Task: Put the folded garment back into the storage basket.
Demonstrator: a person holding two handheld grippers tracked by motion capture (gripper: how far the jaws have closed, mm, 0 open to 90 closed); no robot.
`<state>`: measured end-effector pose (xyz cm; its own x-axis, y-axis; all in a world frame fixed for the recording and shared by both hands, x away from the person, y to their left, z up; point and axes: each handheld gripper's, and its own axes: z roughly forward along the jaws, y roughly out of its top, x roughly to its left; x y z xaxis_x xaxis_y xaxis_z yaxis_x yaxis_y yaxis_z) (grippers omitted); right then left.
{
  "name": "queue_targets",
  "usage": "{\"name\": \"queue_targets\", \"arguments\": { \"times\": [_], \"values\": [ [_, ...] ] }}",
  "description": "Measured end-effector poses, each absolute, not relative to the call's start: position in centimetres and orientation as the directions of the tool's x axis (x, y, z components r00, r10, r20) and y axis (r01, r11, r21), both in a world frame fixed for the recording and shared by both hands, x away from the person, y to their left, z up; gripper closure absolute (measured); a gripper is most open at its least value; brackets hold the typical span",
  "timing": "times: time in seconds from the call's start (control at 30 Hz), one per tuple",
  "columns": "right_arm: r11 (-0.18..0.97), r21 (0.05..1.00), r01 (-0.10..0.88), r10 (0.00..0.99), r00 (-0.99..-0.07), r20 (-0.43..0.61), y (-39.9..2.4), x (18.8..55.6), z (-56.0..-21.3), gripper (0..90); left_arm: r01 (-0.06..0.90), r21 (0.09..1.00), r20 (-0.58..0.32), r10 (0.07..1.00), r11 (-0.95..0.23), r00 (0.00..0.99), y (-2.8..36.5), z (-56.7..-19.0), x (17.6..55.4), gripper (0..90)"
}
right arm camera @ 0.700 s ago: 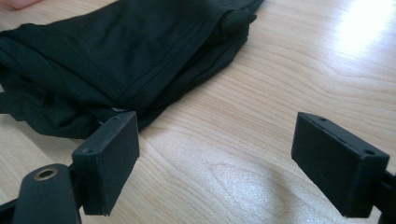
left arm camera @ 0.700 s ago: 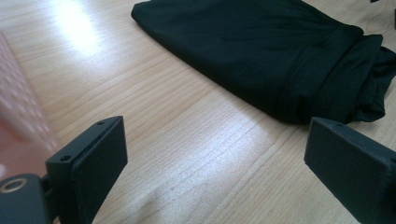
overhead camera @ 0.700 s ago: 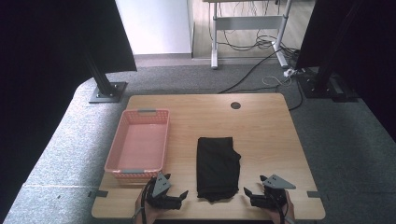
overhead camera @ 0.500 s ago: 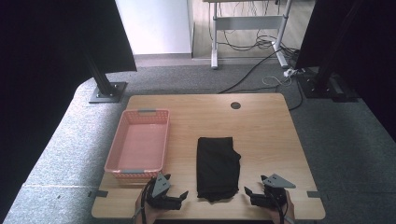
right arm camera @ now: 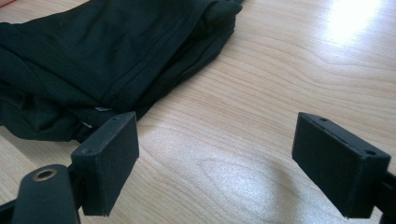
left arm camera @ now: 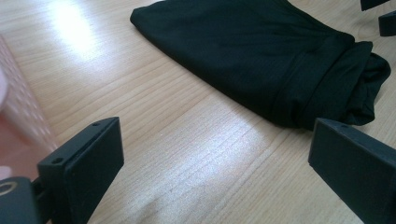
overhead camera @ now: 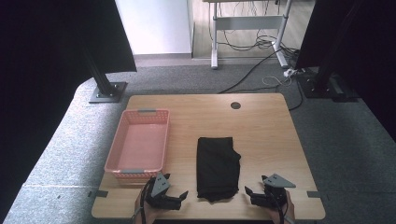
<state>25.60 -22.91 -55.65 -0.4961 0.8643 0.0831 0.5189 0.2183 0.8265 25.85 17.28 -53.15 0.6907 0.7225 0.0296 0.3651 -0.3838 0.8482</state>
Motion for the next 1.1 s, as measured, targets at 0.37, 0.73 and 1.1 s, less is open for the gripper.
{"name": "queue_targets", "arguments": {
  "times": [0.37,0.73,1.1],
  "values": [
    [0.196,0.831,0.521,0.879,-0.469,0.087,-23.0,25.6,-55.6,14.4,0.362,0.846,0.037,0.721,-0.391,0.692,17.0,-53.2,25.8,3.1],
    [0.201,0.831,0.519,0.871,-0.483,0.091,-23.0,25.6,-55.6,14.2,0.338,0.862,0.062,0.741,-0.377,0.669,16.5,-51.9,25.4,3.6],
    [0.215,0.829,0.516,0.865,-0.495,0.084,-22.9,25.5,-55.6,14.2,0.375,0.858,0.033,0.765,-0.352,0.643,16.3,-51.4,25.8,4.0]
  ]
}}
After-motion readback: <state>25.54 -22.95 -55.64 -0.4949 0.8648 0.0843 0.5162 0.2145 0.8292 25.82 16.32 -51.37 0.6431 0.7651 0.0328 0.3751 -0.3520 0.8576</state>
